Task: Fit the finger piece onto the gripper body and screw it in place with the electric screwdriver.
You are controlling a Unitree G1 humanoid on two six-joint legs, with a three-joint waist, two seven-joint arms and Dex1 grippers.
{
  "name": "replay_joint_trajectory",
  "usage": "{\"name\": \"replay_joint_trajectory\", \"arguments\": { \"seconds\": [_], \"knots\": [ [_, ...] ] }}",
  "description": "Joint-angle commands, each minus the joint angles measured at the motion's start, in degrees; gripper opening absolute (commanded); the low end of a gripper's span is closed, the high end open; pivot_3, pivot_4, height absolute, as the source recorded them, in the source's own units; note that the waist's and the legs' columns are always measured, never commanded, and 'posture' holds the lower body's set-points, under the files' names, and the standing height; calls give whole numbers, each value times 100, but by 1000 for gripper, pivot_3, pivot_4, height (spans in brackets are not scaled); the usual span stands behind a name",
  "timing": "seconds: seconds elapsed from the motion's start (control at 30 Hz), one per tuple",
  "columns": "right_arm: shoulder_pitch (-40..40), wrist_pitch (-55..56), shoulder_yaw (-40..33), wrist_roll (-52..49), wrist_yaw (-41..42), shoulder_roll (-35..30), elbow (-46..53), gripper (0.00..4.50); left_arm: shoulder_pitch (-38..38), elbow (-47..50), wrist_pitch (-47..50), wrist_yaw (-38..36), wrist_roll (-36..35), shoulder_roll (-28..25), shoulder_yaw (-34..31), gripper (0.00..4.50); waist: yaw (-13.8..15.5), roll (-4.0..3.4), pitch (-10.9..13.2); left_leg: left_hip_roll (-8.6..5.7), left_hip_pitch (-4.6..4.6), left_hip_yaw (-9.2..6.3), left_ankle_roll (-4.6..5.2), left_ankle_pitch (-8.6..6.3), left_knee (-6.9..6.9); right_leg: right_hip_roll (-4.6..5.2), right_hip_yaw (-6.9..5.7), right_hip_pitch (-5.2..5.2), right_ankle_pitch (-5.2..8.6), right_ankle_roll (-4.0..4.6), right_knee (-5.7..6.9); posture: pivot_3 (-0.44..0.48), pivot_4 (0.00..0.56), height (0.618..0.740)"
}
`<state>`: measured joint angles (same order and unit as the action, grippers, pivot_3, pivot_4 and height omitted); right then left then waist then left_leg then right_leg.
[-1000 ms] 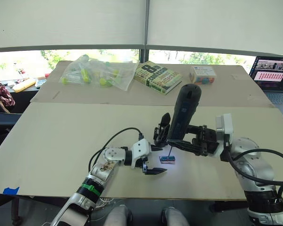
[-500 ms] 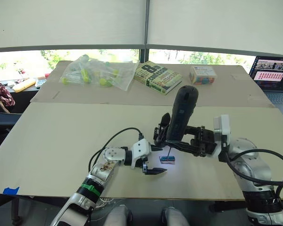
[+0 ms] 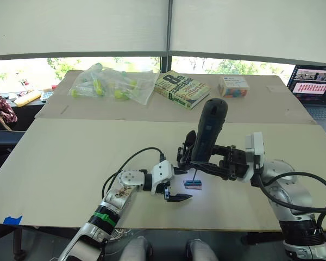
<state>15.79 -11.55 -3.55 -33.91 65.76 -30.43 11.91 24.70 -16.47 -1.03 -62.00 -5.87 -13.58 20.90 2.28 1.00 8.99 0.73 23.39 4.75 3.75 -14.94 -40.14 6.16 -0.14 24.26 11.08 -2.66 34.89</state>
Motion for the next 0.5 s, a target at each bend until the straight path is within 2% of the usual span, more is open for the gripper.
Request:
{"name": "replay_joint_trajectory", "arguments": {
  "seconds": [0.03,0.5],
  "knots": [
    [151,95,-147,-111,-51,-20,123,1950,-93,-119,56,-2,110,40,175,4460,0,0,0,0,0,0,0,0,0,0,0,0,0,0,0,0,150,740],
    [100,-43,-187,-221,-36,-140,214,1950,-100,-113,53,2,116,33,176,4460,0,0,0,0,0,0,0,0,0,2,-2,0,0,1,-1,0,150,740]
  ]
}}
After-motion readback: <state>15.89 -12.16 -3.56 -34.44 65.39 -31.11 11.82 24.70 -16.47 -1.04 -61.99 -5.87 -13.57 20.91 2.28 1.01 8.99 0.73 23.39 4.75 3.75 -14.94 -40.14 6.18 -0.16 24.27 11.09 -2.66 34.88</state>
